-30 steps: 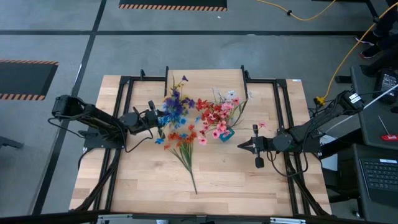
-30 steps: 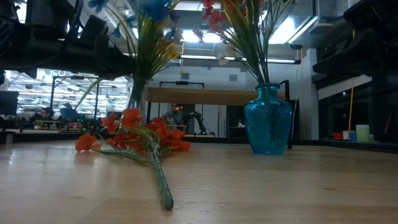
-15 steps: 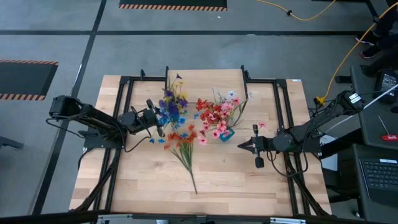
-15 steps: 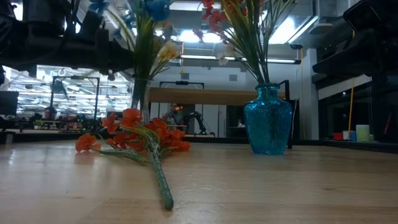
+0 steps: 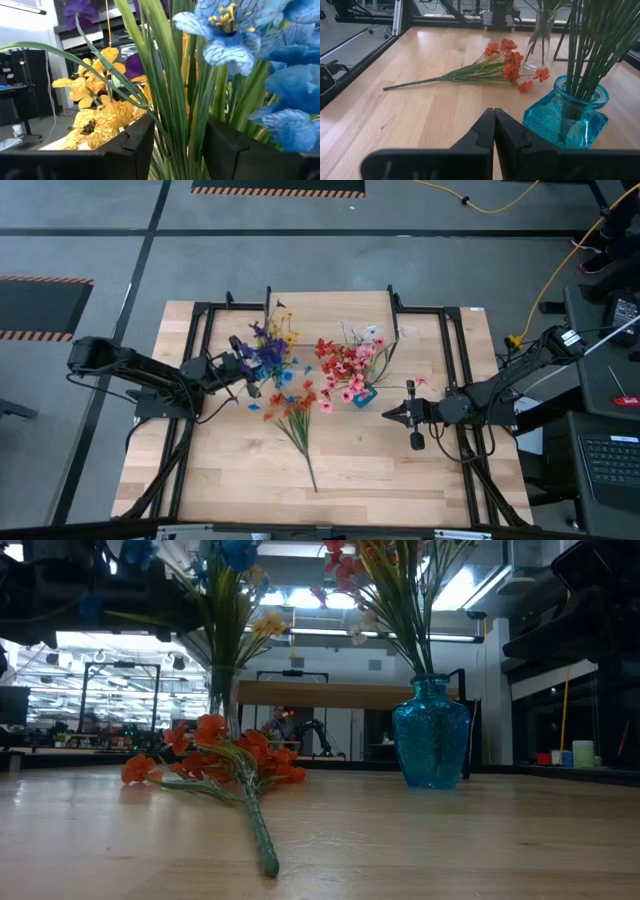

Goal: Pick and place flowers into a vace then onto a shelf
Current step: Put the violet flowers into the transparent vase

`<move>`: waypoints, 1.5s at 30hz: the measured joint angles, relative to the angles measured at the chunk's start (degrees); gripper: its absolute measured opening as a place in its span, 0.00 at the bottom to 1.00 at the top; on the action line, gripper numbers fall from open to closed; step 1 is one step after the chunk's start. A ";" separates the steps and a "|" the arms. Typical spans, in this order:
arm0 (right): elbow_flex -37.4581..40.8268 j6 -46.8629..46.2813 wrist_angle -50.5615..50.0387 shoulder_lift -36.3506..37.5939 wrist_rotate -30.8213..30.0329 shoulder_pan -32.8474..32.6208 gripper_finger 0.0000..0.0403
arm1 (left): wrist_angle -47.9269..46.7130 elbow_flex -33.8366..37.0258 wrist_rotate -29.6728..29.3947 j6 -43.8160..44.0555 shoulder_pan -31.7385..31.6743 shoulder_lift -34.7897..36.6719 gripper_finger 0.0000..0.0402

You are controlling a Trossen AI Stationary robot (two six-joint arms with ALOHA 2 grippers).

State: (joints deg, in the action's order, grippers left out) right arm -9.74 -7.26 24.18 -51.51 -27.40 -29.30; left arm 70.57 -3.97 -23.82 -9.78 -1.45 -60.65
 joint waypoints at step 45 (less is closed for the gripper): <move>0.00 -0.18 -0.04 -0.02 -0.02 0.01 0.03 | -35.12 -1.88 -7.16 -0.37 4.47 18.46 0.33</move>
State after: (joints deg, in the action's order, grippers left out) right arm -9.74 -7.44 24.14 -51.53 -27.42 -29.29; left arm 35.45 -5.85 -30.98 -10.15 3.02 -42.20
